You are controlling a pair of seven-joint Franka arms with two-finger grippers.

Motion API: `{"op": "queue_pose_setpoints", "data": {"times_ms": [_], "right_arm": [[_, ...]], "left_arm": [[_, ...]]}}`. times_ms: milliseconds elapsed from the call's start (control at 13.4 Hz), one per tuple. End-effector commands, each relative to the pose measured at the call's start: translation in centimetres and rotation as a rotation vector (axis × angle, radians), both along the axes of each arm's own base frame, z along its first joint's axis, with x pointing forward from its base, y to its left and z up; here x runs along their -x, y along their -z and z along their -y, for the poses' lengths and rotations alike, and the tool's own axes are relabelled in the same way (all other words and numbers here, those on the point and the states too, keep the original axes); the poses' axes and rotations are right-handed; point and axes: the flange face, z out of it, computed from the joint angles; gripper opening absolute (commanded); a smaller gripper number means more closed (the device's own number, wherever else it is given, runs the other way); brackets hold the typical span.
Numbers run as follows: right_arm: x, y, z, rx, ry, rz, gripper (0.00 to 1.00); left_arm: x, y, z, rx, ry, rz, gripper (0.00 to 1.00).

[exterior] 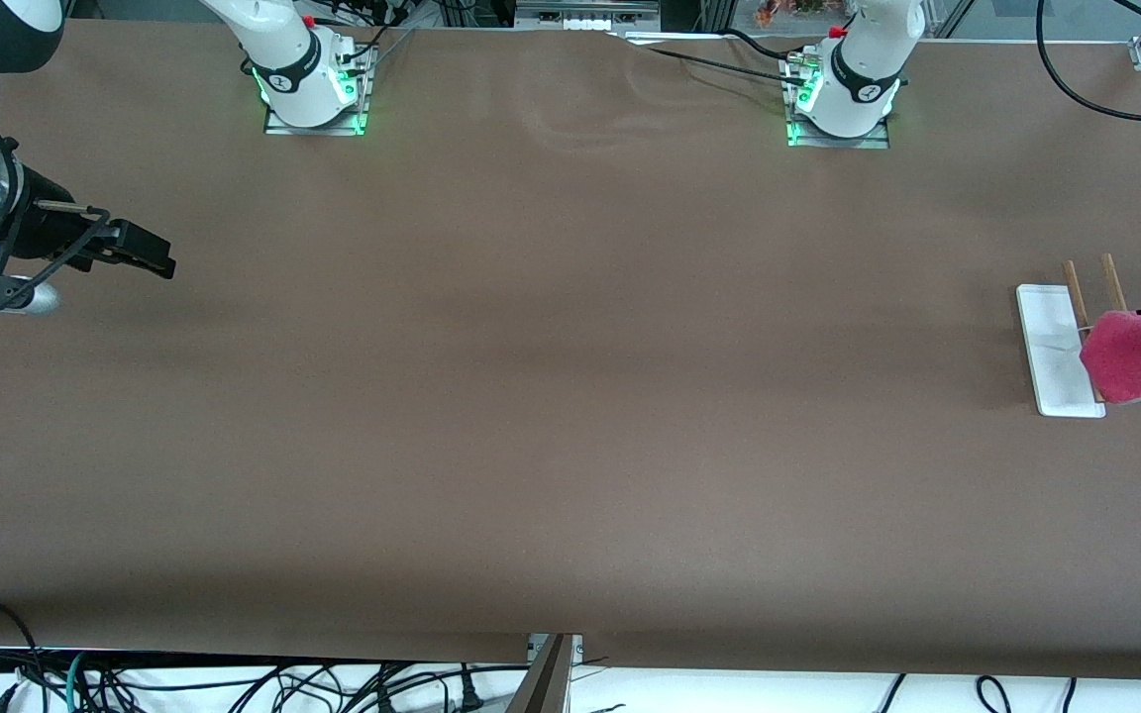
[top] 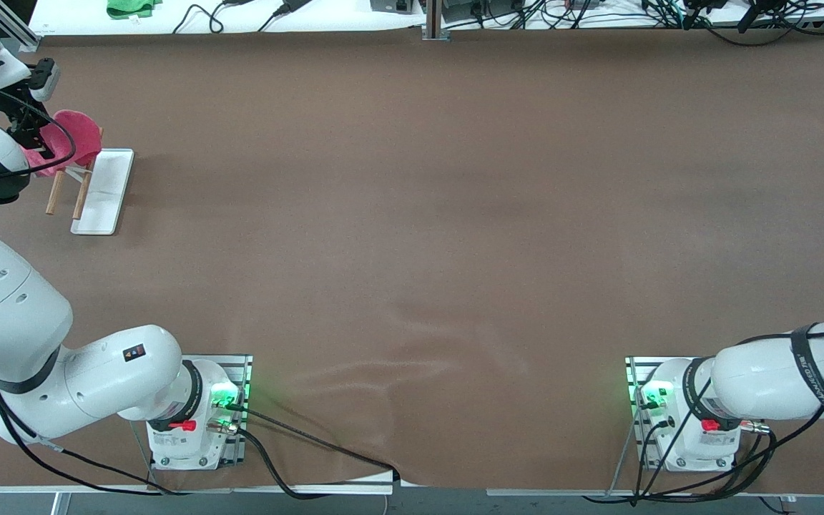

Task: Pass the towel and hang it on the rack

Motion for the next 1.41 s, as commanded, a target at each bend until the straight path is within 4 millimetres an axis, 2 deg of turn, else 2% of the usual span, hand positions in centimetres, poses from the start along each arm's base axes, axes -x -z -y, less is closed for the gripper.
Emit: {"op": "queue_pose_setpoints", "data": {"times_ms": [0,298,521,596,894,1117,1191,1340], "right_arm": [[0.8,-1.3,-0.1,0.014,-0.017,0.024,1.0],[0.4,-0.4,-0.5,0.007,-0.013,0.011,1.0],[0.4,-0.5,-0.9,0.005,-0.019,0.017,1.0],[0.4,-0.5,-0.9,0.006,-0.019,0.017,1.0],[0.4,-0.5,-0.8,0.009,-0.02,0.015,1.0],[0.4,-0.6,-0.8,0.011,-0.02,0.018,1.0],[0.4,-0.6,-0.8,0.011,-0.02,0.018,1.0],[0.5,-0.5,-0.8,0.011,-0.02,0.013,1.0]], "left_arm": [[-0.2,-0.8,-0.2,0.005,0.027,0.017,1.0],[-0.3,-1.6,0.2,0.002,0.028,0.018,1.0],[-1.1,-1.9,1.7,-0.003,0.049,0.02,1.0],[-1.4,-2.7,2.5,-0.021,0.061,0.017,1.0],[-1.6,-8.1,5.4,-0.091,-0.02,-0.002,1.0],[-2.3,-11.1,5.9,-0.129,-0.106,0.011,1.0],[-2.6,-12.2,6.9,-0.149,-0.153,0.013,1.0],[-3.7,-15.3,10.0,-0.205,-0.268,0.025,1.0]]}}
